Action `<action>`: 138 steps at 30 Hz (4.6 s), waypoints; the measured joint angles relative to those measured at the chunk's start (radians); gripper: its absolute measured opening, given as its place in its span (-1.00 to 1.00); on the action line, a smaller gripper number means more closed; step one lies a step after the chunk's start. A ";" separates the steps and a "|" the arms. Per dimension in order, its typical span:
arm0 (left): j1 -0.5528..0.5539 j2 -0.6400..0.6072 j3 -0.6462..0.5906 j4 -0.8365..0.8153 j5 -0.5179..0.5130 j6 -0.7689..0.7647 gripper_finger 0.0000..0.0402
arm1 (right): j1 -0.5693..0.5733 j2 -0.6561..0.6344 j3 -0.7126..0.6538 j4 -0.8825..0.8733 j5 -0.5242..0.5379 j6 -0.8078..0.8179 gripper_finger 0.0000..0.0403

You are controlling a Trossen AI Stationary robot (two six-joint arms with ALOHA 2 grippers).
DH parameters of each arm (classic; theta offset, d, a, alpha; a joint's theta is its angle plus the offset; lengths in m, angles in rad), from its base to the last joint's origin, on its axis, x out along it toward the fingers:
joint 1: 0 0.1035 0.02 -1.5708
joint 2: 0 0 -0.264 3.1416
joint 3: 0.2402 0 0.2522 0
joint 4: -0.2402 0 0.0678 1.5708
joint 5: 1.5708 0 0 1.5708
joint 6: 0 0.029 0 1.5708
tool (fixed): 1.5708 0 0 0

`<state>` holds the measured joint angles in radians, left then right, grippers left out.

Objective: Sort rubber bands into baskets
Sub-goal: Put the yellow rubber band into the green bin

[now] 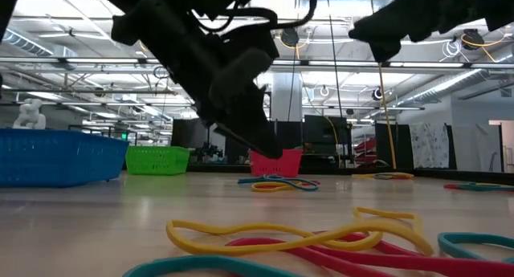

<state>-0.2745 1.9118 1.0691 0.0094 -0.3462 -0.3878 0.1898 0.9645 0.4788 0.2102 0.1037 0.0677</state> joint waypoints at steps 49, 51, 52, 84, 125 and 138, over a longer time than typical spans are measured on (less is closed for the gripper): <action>0.020 0.031 -0.027 -0.040 -0.028 0.052 -0.51 | 0.000 0.068 0.000 0.054 0.001 -0.027 -0.61; 0.020 0.031 -0.028 -0.039 -0.022 0.045 -0.51 | 0.000 0.068 0.000 0.054 0.001 -0.027 -0.61; 0.020 0.031 -0.028 -0.039 -0.022 0.045 -0.51 | 0.000 0.068 0.000 0.054 0.001 -0.027 -0.61; 0.045 -0.049 -0.024 -0.042 0.012 0.110 -0.98 | 0.000 0.067 -0.001 0.056 0.001 -0.027 -0.61; 0.203 -0.638 -0.023 -0.607 -0.271 0.249 -0.99 | 0.000 0.067 -0.001 0.062 0.001 -0.027 -0.61; 0.467 -0.656 -0.023 -0.770 -0.268 0.386 -0.99 | 0.000 0.067 -0.001 0.062 0.001 -0.027 -0.61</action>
<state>0.1925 1.2556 1.0462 -0.7606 -0.6139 -0.0019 0.1894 1.0313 0.4774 0.2722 0.1047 0.0410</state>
